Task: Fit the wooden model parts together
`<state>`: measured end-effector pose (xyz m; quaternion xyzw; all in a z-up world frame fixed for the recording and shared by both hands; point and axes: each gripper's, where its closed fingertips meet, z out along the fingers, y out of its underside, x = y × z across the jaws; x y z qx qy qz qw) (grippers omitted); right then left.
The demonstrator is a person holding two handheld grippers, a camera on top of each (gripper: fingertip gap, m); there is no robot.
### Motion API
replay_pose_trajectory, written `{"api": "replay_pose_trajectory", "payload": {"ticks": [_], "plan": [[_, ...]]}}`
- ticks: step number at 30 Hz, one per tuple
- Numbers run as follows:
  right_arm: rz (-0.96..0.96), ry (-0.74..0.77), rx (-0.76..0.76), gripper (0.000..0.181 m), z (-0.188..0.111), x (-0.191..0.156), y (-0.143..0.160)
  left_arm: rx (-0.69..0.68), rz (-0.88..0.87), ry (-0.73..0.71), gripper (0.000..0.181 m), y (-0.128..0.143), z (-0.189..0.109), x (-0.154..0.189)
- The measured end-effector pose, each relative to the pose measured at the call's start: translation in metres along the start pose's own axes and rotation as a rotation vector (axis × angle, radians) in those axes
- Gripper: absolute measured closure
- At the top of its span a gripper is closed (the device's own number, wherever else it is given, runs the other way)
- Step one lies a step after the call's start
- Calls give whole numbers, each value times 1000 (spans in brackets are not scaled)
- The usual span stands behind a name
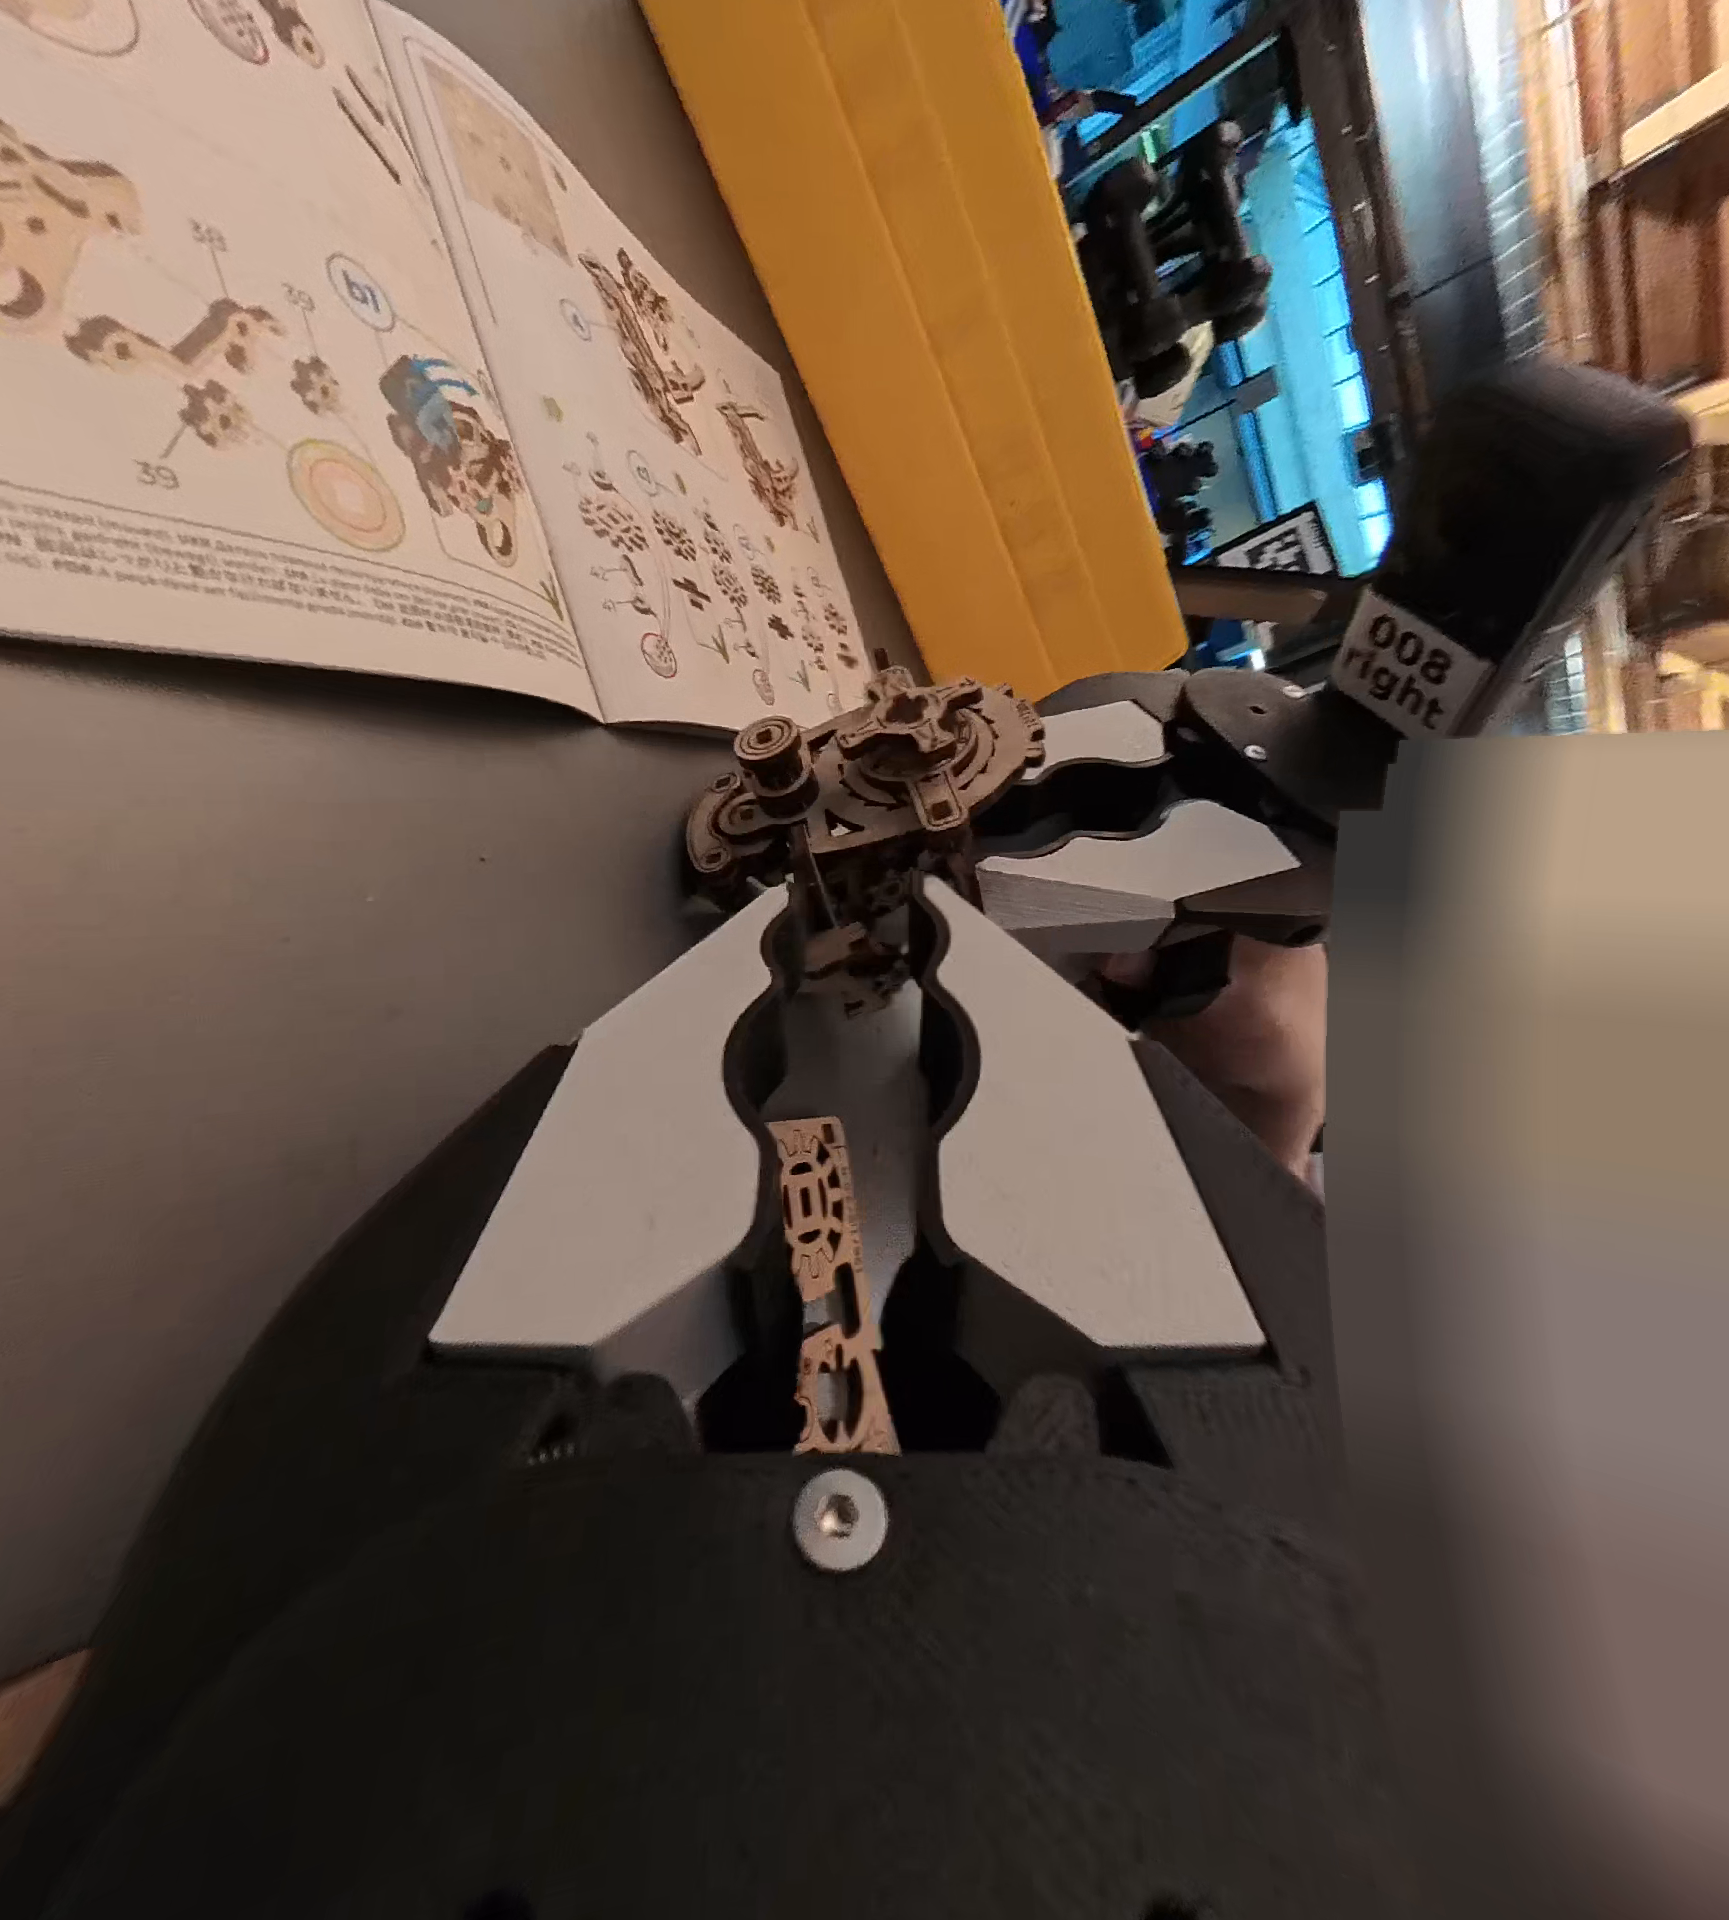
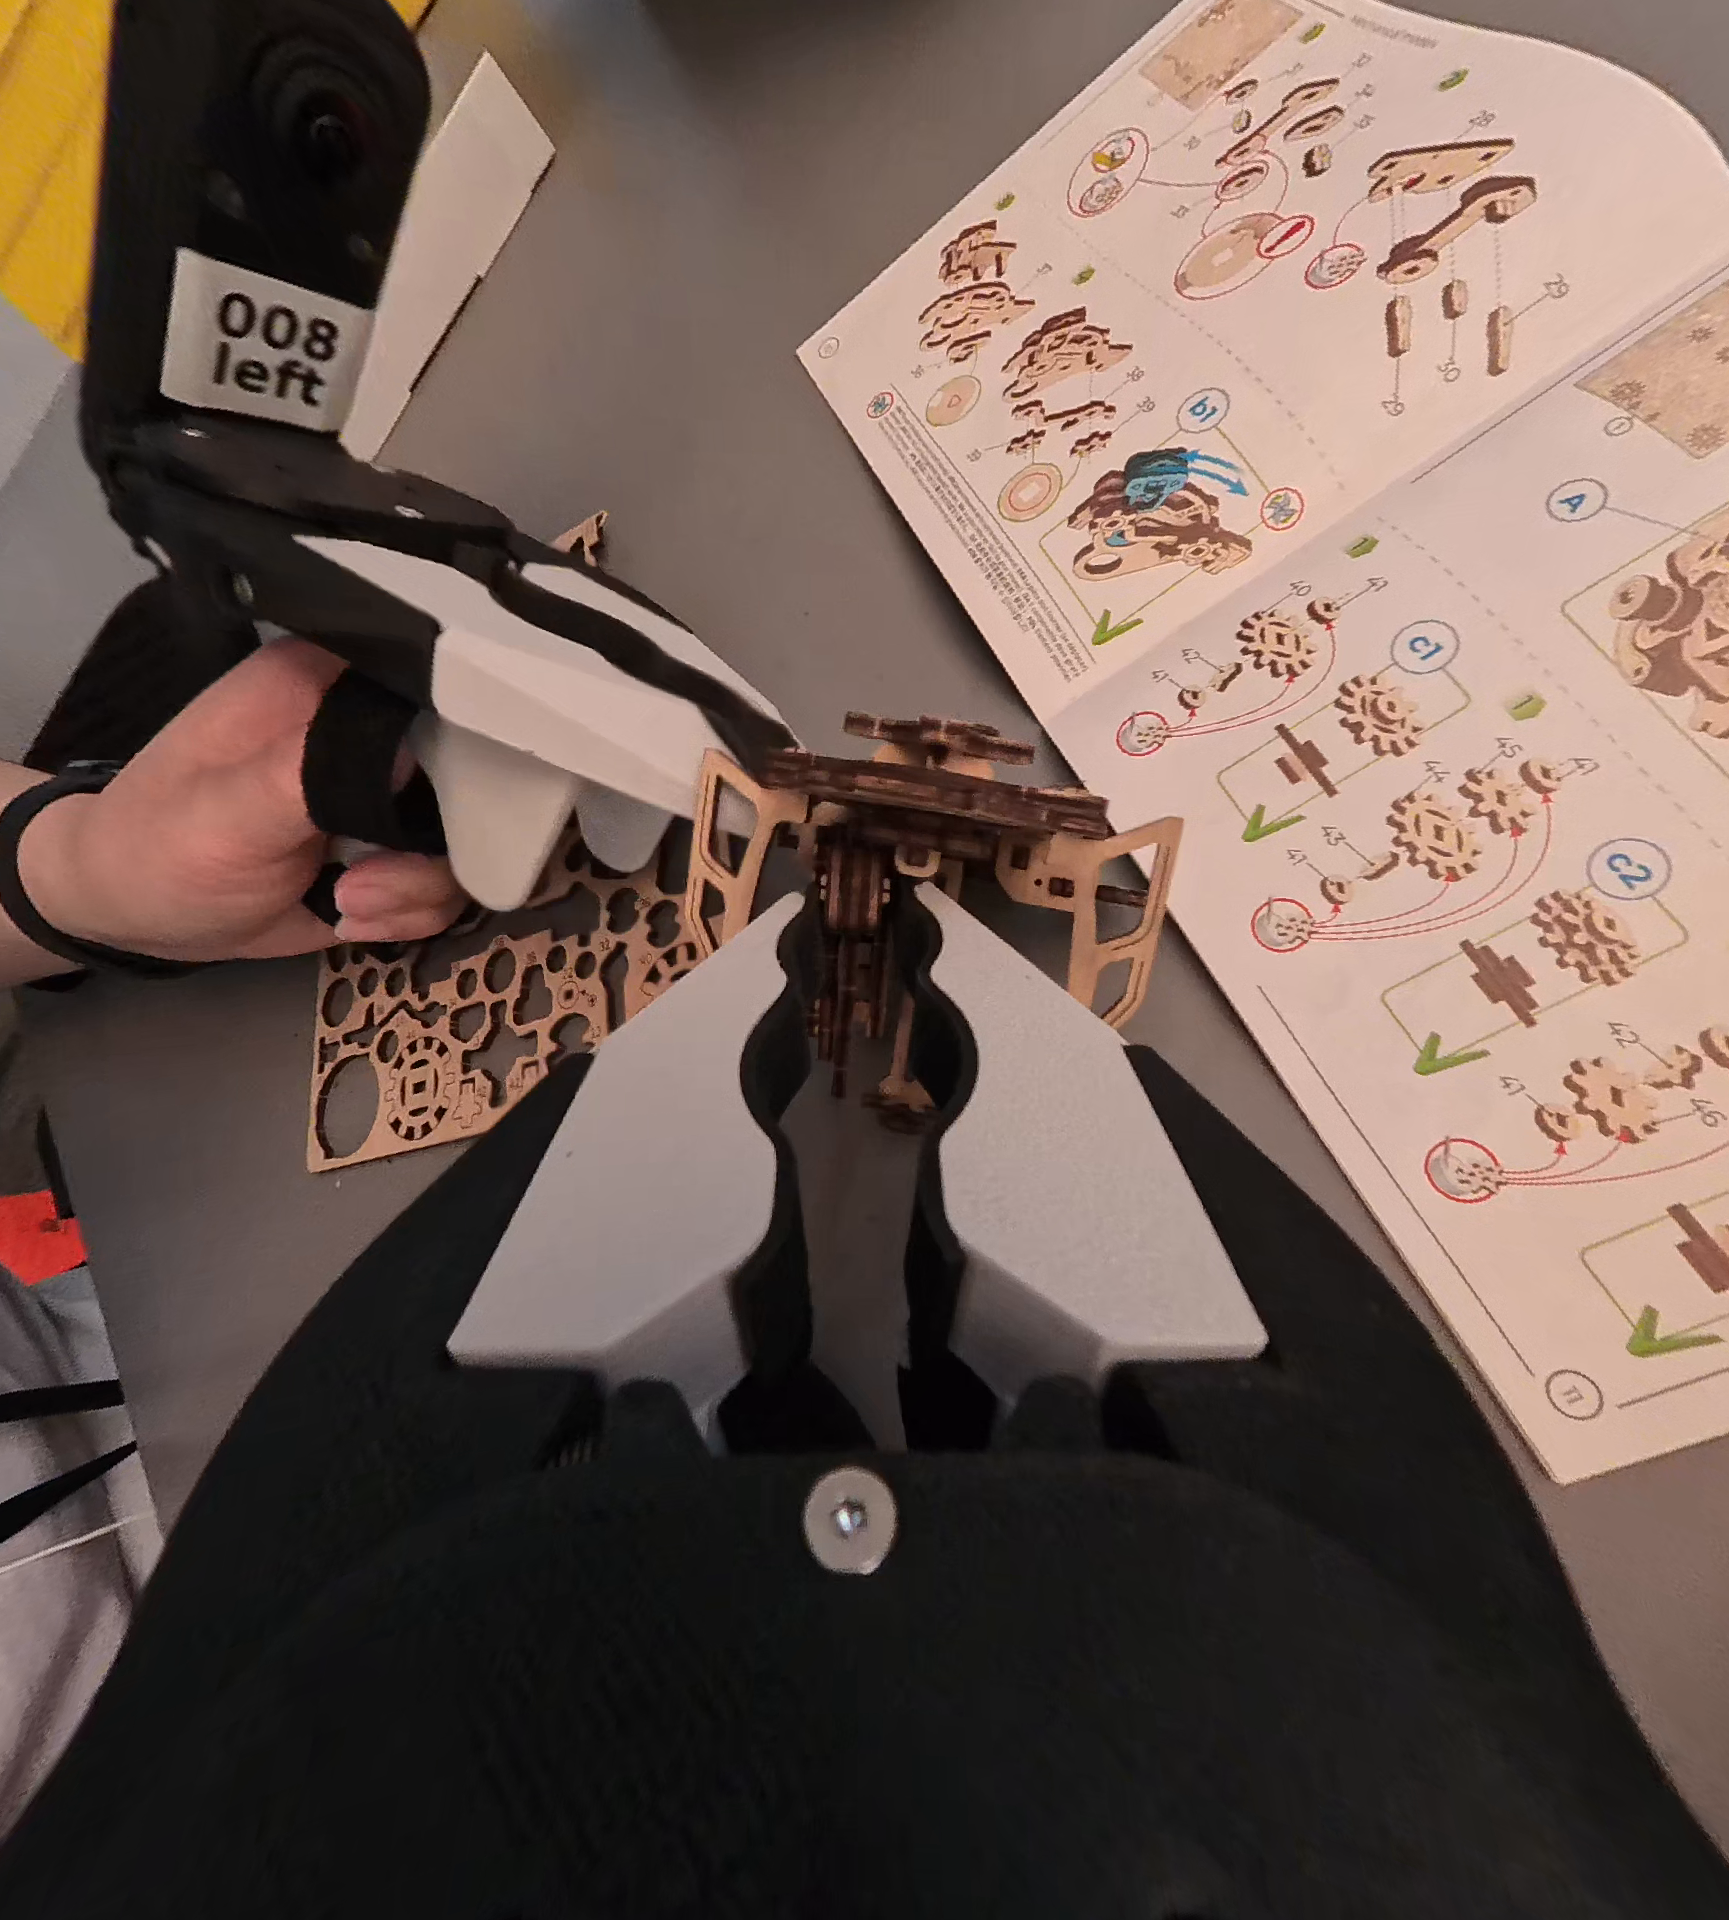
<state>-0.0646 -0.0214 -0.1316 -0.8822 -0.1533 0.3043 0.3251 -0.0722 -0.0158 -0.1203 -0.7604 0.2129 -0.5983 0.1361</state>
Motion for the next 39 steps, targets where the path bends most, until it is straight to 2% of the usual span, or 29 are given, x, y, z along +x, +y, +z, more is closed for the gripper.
{"api": "replay_pose_trajectory", "payload": {"ticks": [2, 5, 16, 30, 33, 39], "plan": [[8, -9, 0, 170, 0, 0, 0, -2, -69, 49, 165, -1, -1, 0], [13, -12, -6, 170, -1, -1, 1, -16, -136, 56, 177, -1, 0, -4], [-103, 116, -143, 170, -4, 1, 6, -56, -36, -29, 181, 7, 4, -7], [-109, 99, -99, 168, -5, 3, 6, -46, -33, -24, 181, 6, 4, -6], [-98, 112, -88, 157, -8, 6, 4, -48, -38, -22, 181, 6, 4, -7], [-69, 75, -56, 164, -8, 2, 1, -48, -31, -27, 181, 6, 5, -7]]}}
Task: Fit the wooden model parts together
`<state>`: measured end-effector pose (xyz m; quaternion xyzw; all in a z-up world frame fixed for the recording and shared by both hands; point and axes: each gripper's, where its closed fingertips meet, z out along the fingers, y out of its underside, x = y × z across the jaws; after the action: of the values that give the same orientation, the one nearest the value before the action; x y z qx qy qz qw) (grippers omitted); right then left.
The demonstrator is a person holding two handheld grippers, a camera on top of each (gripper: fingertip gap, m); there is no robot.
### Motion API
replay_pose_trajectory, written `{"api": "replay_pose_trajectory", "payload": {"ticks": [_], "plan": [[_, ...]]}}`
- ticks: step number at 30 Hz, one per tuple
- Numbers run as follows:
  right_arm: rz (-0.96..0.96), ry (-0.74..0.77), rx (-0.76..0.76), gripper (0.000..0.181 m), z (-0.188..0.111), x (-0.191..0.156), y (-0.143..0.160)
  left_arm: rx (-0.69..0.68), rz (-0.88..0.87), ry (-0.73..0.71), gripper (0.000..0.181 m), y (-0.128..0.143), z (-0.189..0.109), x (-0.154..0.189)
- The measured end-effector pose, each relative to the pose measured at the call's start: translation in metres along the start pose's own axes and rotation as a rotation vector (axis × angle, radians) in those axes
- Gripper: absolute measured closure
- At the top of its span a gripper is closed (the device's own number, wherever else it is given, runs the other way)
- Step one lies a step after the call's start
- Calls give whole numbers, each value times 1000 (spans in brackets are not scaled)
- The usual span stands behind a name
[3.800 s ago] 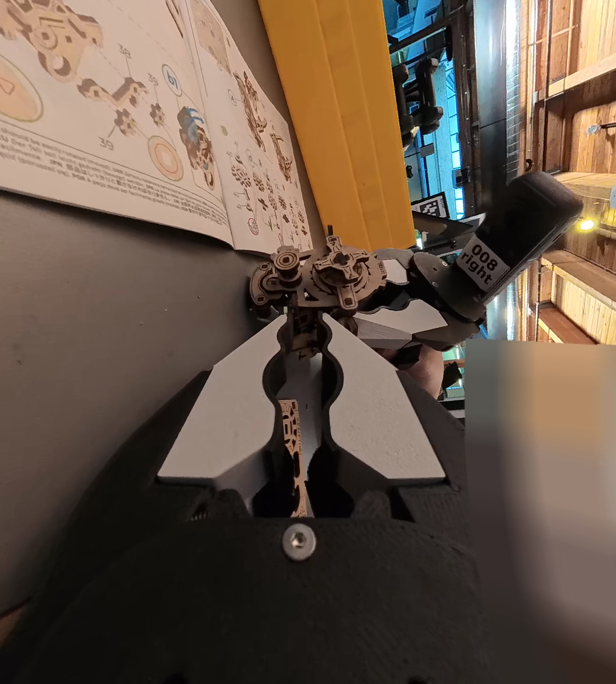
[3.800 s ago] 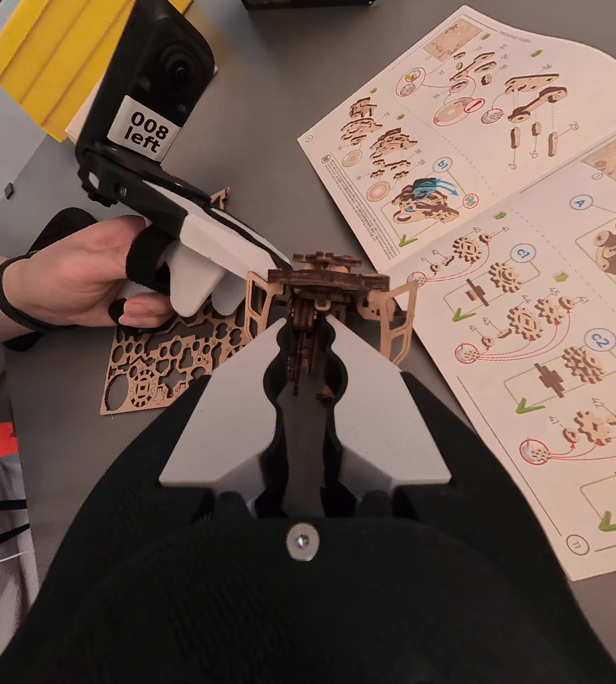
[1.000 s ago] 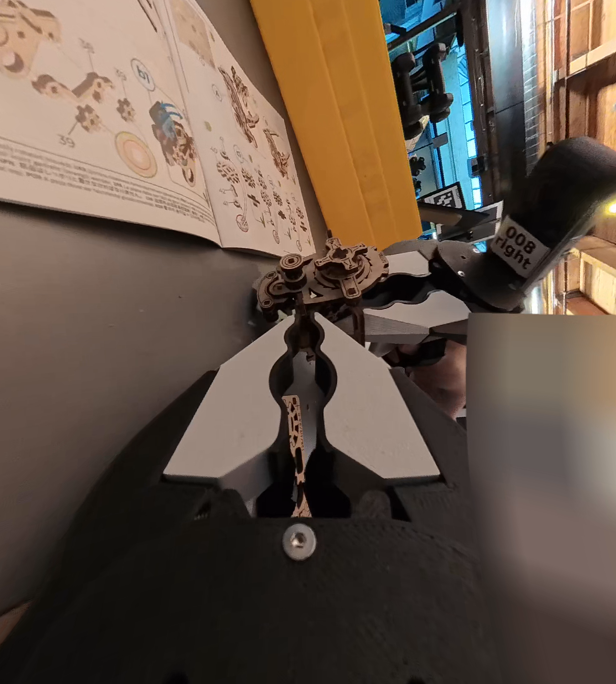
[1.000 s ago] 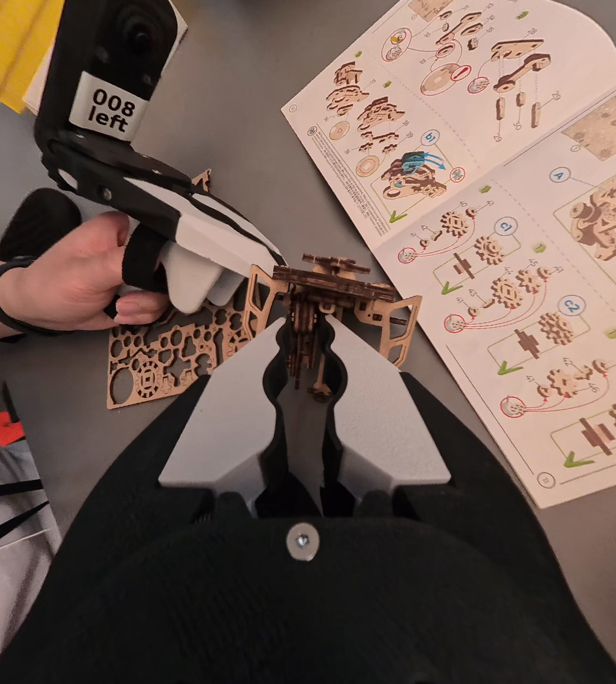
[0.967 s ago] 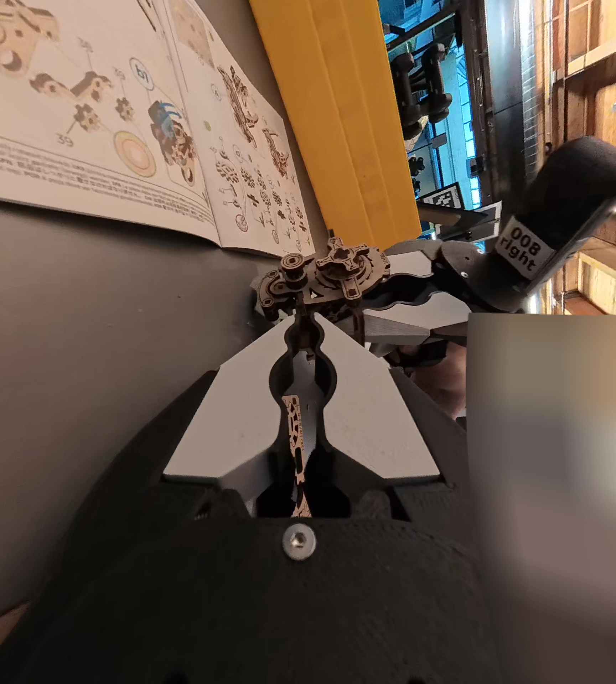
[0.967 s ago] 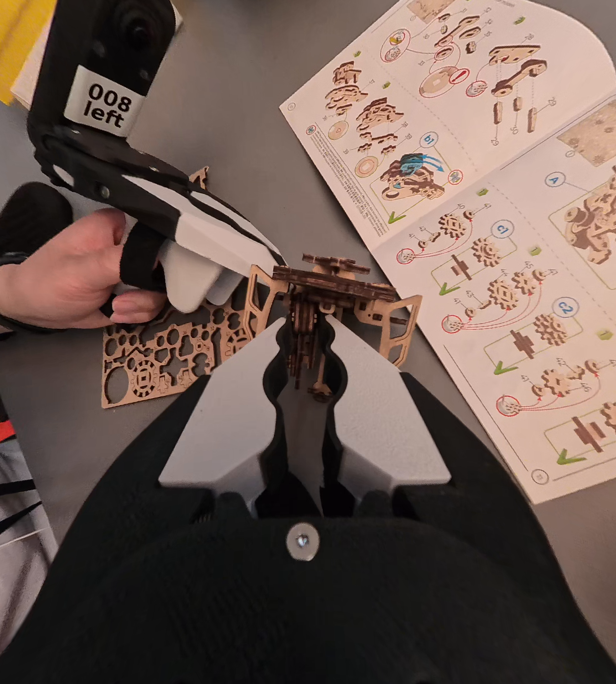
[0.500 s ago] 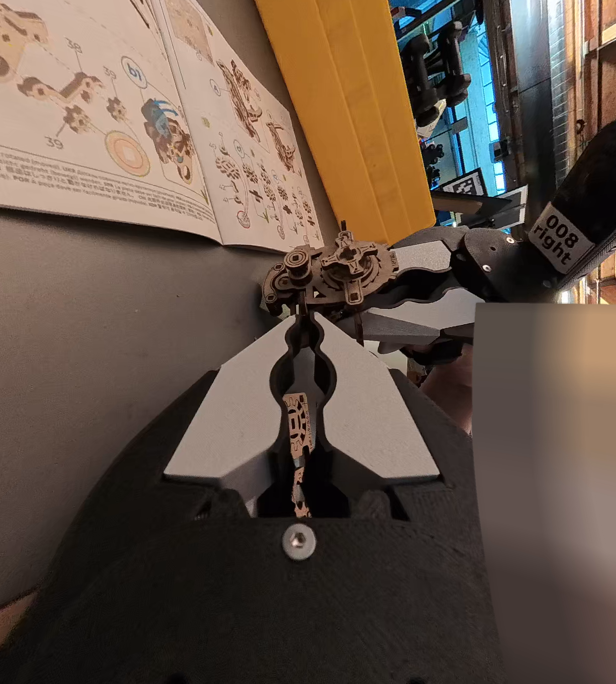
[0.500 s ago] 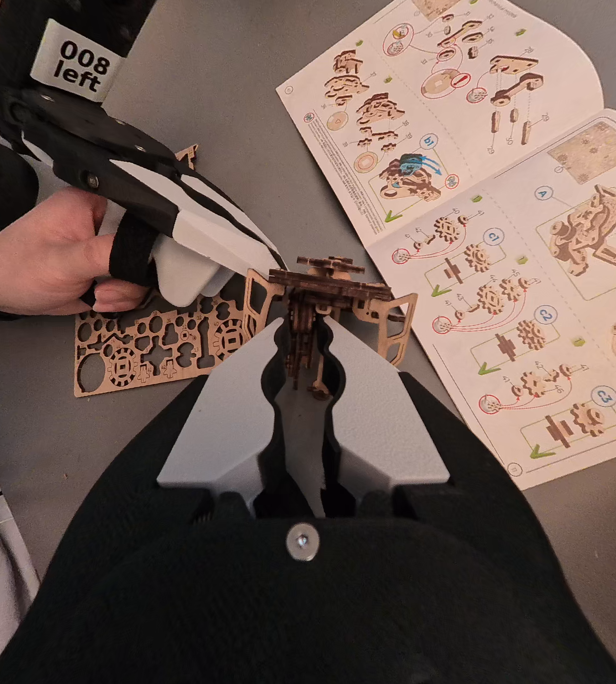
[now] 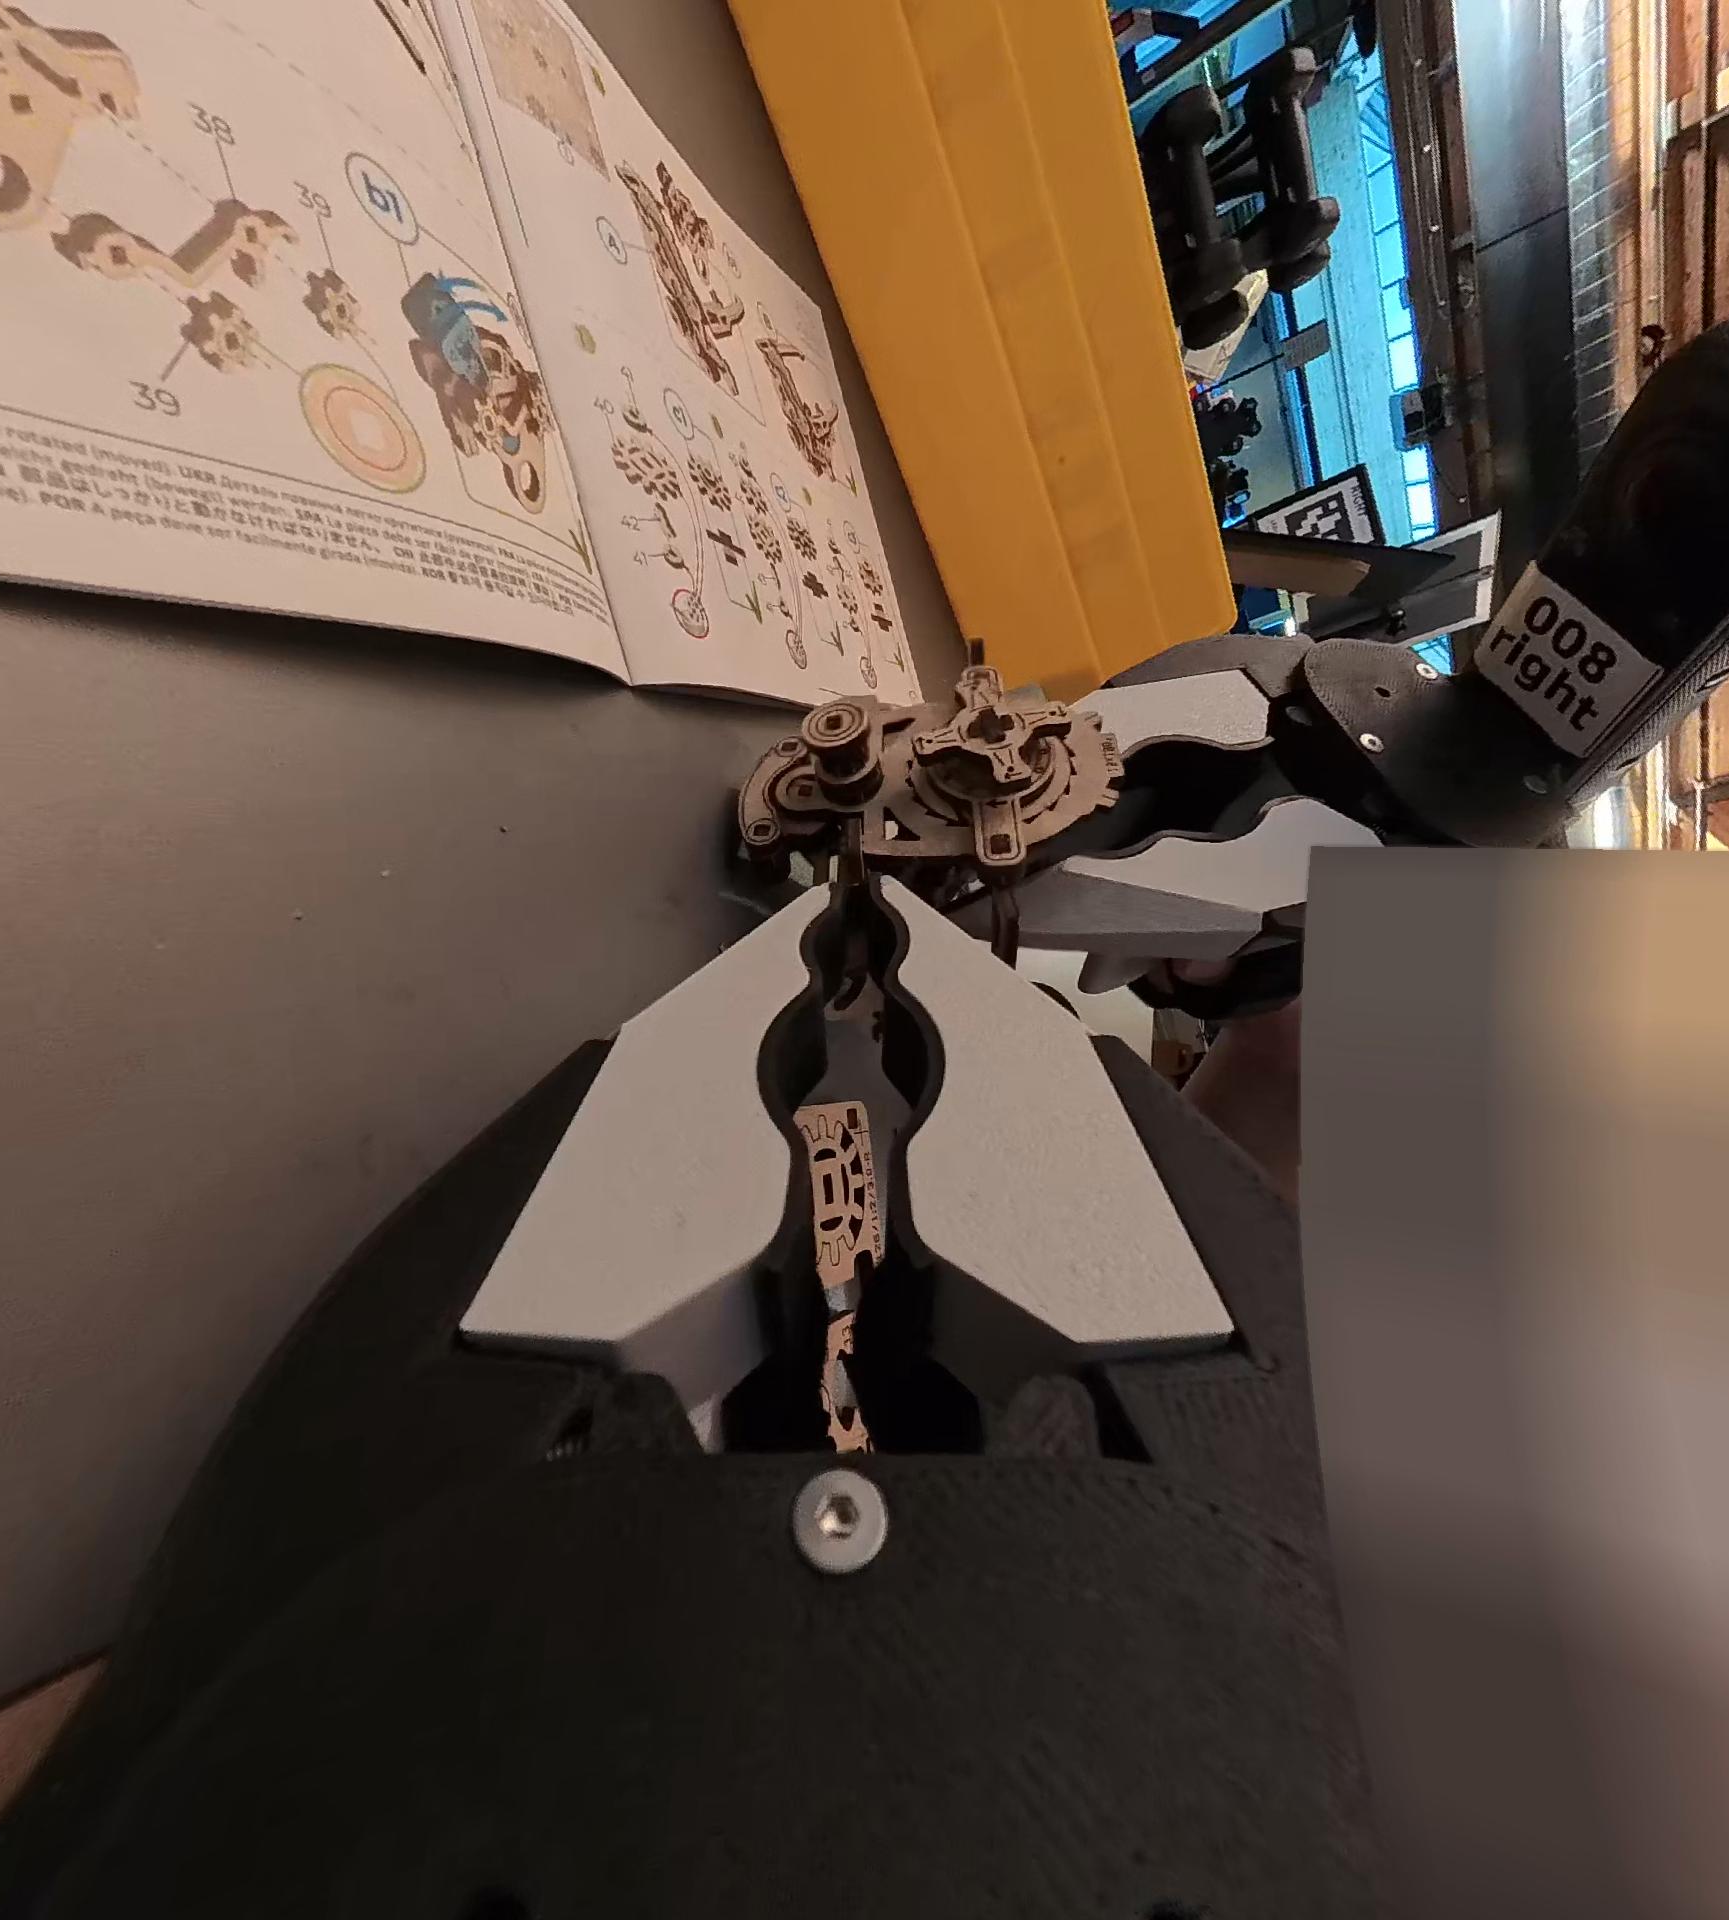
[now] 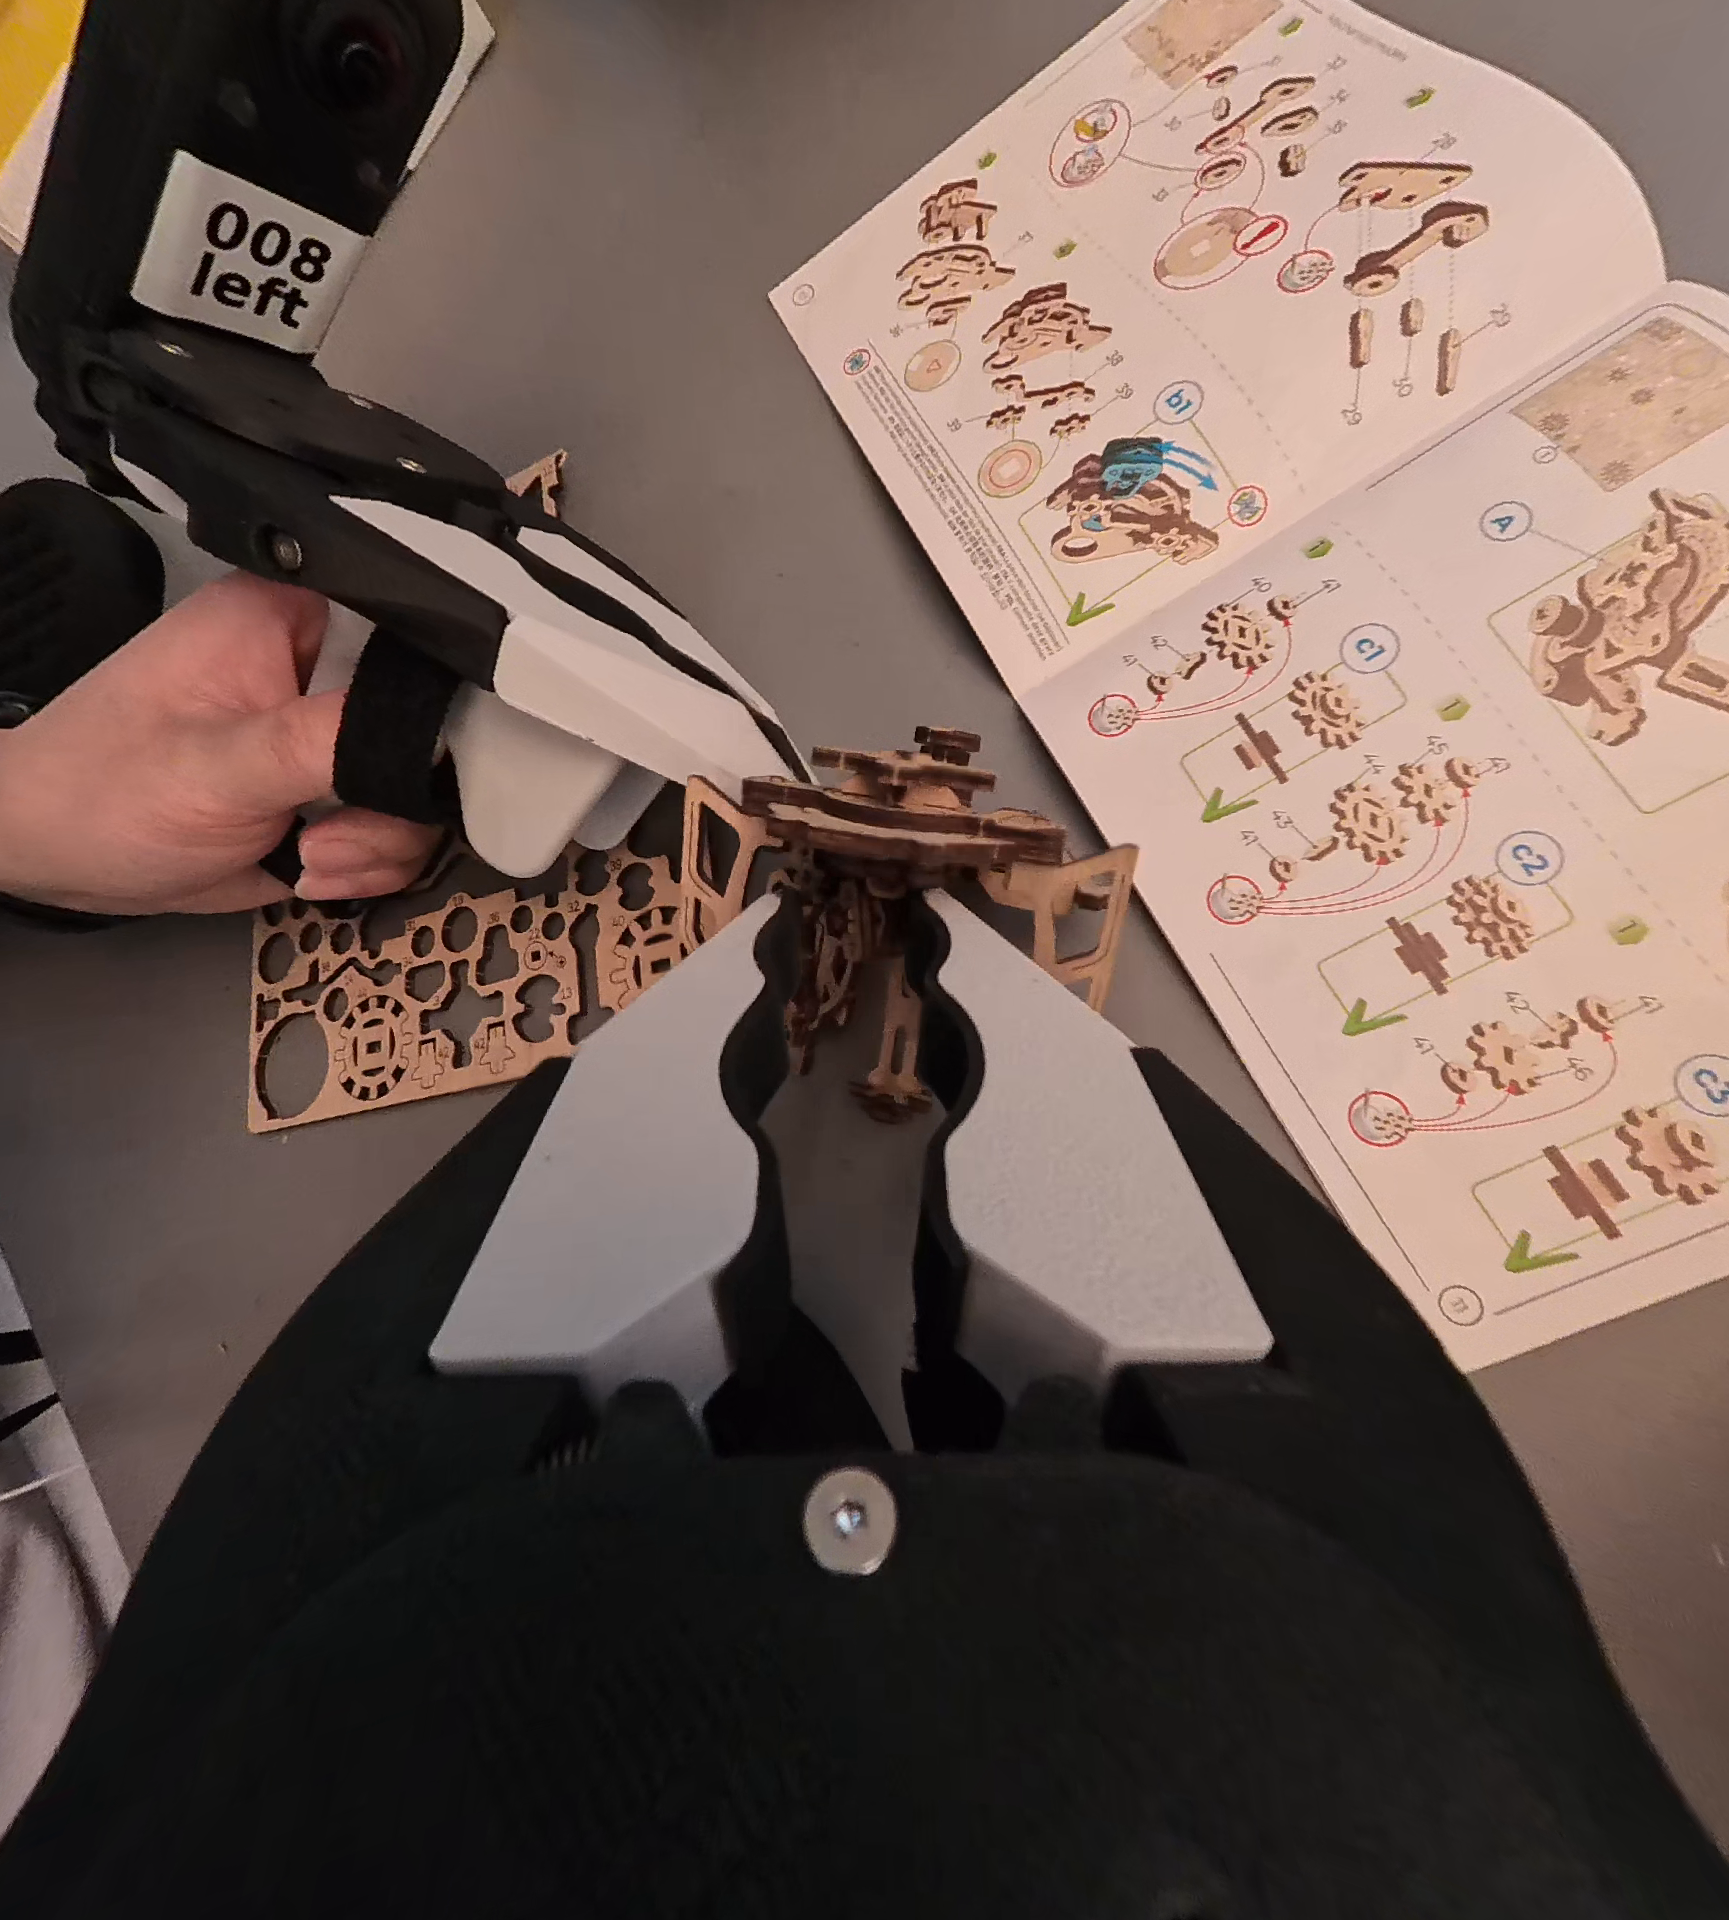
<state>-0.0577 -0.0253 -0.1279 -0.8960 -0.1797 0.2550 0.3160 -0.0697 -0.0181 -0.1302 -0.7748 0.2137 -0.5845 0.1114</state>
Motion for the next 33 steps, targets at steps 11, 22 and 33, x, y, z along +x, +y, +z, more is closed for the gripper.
{"api": "replay_pose_trajectory", "payload": {"ticks": [11, 22, 33], "plan": [[-115, 90, -5, 164, 0, 2, 2, 16, -57, 19, 181, -3, -4, -3], [-160, 160, -22, 163, -24, 21, 8, -22, -126, 128, 157, -10, -22, 14], [-343, 301, 265, 164, -93, 3, -42, 36, 391, 139, 155, -27, -34, 69]]}}
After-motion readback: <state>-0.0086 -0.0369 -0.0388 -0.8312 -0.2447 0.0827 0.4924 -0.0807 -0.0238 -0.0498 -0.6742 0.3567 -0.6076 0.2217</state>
